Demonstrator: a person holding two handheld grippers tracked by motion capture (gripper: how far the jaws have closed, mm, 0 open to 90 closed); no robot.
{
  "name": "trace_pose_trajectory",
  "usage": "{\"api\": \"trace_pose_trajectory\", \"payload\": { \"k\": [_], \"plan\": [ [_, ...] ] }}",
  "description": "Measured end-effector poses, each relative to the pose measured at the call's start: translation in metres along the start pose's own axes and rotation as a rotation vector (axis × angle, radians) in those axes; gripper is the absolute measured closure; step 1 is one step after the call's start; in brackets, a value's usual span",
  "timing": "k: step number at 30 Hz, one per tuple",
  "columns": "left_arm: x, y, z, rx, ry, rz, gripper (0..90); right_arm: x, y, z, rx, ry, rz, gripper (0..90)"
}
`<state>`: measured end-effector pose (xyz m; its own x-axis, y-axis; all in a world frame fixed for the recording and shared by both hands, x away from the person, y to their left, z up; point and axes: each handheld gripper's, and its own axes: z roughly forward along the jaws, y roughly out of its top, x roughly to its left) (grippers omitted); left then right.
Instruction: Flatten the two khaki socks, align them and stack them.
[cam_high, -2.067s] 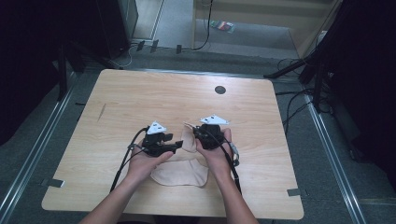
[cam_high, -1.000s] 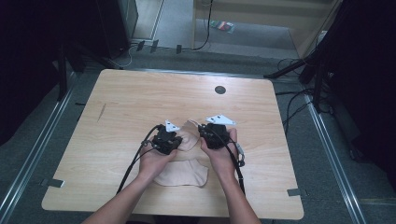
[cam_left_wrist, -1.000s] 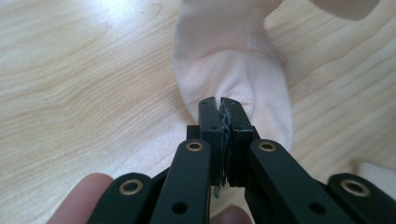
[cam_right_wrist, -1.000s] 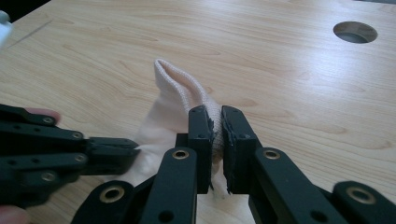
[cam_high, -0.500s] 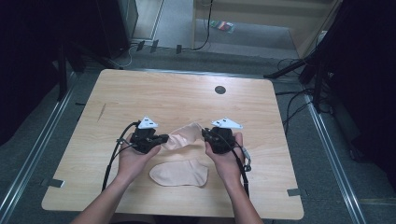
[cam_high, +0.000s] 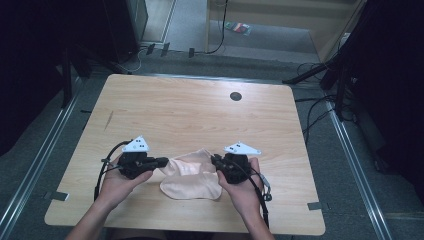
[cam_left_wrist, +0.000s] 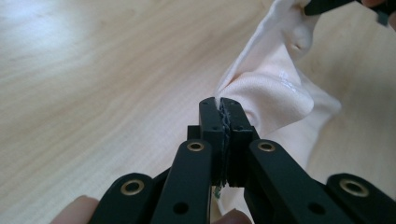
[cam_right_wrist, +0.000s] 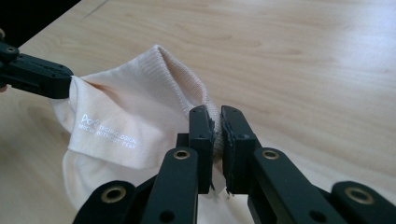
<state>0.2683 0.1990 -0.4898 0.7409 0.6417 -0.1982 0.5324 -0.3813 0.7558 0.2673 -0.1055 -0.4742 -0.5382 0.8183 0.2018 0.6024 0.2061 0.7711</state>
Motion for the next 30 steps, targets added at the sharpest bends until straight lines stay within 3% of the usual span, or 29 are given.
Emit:
{"api": "trace_pose_trajectory", "payload": {
  "k": [5, 9, 12, 14, 20, 30],
  "plan": [
    [0.000, -0.015, -0.005, 0.016, -0.081, 0.015, 90.0, 0.008, -0.016, -0.005, 0.029, 0.026, 0.005, 84.3],
    [-0.001, -0.026, -0.003, 0.025, -0.088, 0.035, 89.7, 0.011, -0.029, -0.004, 0.058, 0.038, 0.008, 84.3],
    [0.001, -0.034, 0.002, 0.012, -0.078, 0.018, 85.8, 0.009, -0.037, -0.001, 0.077, 0.037, 0.009, 84.2],
    [0.003, -0.040, 0.004, -0.023, -0.050, -0.014, 75.1, 0.006, -0.043, 0.003, 0.090, 0.015, 0.014, 84.2],
    [0.011, -0.052, -0.001, -0.066, -0.047, -0.098, 67.9, -0.003, -0.052, 0.005, 0.085, 0.008, 0.060, 83.8],
    [0.007, -0.056, 0.020, -0.032, -0.056, -0.241, 61.2, 0.000, -0.053, 0.006, 0.070, 0.005, 0.044, 82.5]
  ]
}}
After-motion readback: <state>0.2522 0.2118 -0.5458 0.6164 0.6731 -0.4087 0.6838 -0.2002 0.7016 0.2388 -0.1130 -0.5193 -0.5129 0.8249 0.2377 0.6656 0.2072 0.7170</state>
